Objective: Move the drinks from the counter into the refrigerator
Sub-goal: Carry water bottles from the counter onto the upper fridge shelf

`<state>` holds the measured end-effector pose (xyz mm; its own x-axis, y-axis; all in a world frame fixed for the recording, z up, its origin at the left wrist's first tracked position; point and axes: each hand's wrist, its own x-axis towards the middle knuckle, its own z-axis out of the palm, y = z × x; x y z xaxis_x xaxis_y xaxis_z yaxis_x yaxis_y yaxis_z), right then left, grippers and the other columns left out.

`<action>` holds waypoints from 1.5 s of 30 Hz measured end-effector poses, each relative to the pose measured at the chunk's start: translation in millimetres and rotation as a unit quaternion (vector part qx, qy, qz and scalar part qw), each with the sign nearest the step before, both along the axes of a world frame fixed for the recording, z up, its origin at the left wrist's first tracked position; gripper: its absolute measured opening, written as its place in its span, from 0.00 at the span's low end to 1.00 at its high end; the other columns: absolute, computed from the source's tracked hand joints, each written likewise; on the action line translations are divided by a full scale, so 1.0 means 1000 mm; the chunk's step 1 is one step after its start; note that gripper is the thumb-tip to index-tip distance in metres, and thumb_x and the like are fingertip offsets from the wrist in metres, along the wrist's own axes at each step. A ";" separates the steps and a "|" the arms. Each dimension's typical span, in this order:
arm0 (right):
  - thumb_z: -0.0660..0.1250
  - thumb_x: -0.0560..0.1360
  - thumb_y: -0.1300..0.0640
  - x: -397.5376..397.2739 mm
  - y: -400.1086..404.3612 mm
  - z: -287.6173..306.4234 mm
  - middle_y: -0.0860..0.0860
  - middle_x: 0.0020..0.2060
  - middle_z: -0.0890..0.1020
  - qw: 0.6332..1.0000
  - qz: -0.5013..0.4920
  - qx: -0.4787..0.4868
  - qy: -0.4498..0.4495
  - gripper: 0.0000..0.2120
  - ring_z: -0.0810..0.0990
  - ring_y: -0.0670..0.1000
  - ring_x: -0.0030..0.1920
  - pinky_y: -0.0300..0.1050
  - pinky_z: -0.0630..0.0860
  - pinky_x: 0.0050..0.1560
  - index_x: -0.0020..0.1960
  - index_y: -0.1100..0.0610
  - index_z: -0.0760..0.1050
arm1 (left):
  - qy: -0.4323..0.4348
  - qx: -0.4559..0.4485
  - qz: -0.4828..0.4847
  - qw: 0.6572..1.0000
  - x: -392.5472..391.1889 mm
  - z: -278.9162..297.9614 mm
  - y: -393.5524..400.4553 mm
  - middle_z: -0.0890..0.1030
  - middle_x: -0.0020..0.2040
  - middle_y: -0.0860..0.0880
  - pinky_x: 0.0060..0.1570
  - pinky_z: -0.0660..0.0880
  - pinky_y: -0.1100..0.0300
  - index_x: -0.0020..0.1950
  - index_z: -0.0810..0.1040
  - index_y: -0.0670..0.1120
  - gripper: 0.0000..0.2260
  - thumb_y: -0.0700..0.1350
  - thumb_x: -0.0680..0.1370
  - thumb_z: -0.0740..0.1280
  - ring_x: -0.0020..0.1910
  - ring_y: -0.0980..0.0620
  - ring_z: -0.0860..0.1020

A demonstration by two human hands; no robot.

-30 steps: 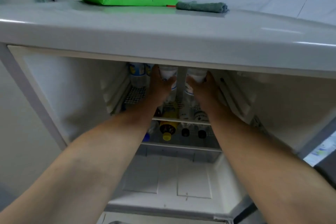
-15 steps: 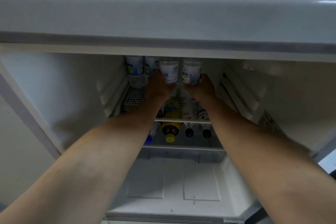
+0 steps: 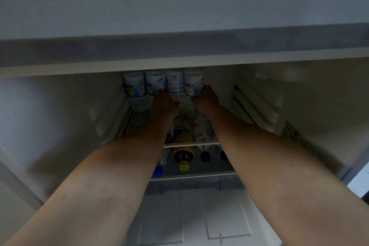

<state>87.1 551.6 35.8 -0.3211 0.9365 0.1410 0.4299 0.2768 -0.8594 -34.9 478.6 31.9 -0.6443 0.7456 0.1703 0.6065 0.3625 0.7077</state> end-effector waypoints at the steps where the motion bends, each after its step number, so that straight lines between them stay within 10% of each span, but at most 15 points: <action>1: 0.69 0.77 0.55 -0.001 0.001 0.001 0.61 0.63 0.78 1.000 -0.002 -0.004 -0.005 0.23 0.79 0.62 0.60 0.56 0.78 0.60 0.69 0.61 0.70 | 0.003 -0.010 -0.009 1.000 -0.001 -0.002 0.000 0.59 0.79 0.41 0.73 0.58 0.56 0.80 0.50 0.39 0.37 0.51 0.80 0.67 0.76 0.43 0.61; 9: 0.70 0.77 0.53 0.003 0.005 0.001 0.60 0.66 0.75 1.000 -0.015 -0.020 0.002 0.28 0.77 0.60 0.61 0.49 0.77 0.58 0.72 0.59 0.64 | -0.001 -0.006 -0.021 1.000 -0.004 0.001 -0.002 0.67 0.75 0.41 0.71 0.66 0.52 0.79 0.56 0.39 0.35 0.50 0.79 0.69 0.73 0.42 0.67; 15: 0.79 0.68 0.45 0.005 0.008 -0.004 0.56 0.73 0.70 0.998 0.004 -0.004 0.058 0.51 0.74 0.56 0.68 0.51 0.73 0.67 0.80 0.55 0.53 | 0.045 0.054 -0.013 0.997 -0.001 -0.010 -0.007 0.73 0.70 0.39 0.64 0.69 0.54 0.72 0.69 0.39 0.23 0.47 0.80 0.68 0.67 0.41 0.73; 22: 0.77 0.71 0.46 -0.001 0.016 -0.007 0.55 0.67 0.75 0.998 0.006 0.015 0.058 0.36 0.77 0.55 0.63 0.45 0.76 0.60 0.72 0.58 0.65 | 0.215 0.084 -0.081 0.970 0.002 -0.006 -0.007 0.75 0.63 0.37 0.57 0.72 0.54 0.66 0.75 0.40 0.13 0.41 0.82 0.62 0.61 0.40 0.76; 30: 0.73 0.74 0.47 0.002 0.026 -0.005 0.58 0.65 0.75 0.999 0.010 0.045 0.018 0.32 0.77 0.57 0.61 0.40 0.71 0.50 0.70 0.60 0.64 | 0.373 -0.168 -0.115 0.905 -0.005 0.005 0.005 0.61 0.77 0.39 0.66 0.70 0.44 0.81 0.46 0.59 0.37 0.43 0.80 0.66 0.71 0.37 0.67; 45: 0.73 0.75 0.49 0.001 0.023 0.000 0.58 0.66 0.75 0.999 0.005 0.031 0.009 0.32 0.76 0.58 0.63 0.43 0.72 0.53 0.71 0.61 0.63 | 0.408 -0.187 -0.124 0.885 0.002 -0.003 0.001 0.69 0.73 0.41 0.64 0.73 0.48 0.79 0.60 0.49 0.27 0.43 0.81 0.64 0.69 0.42 0.71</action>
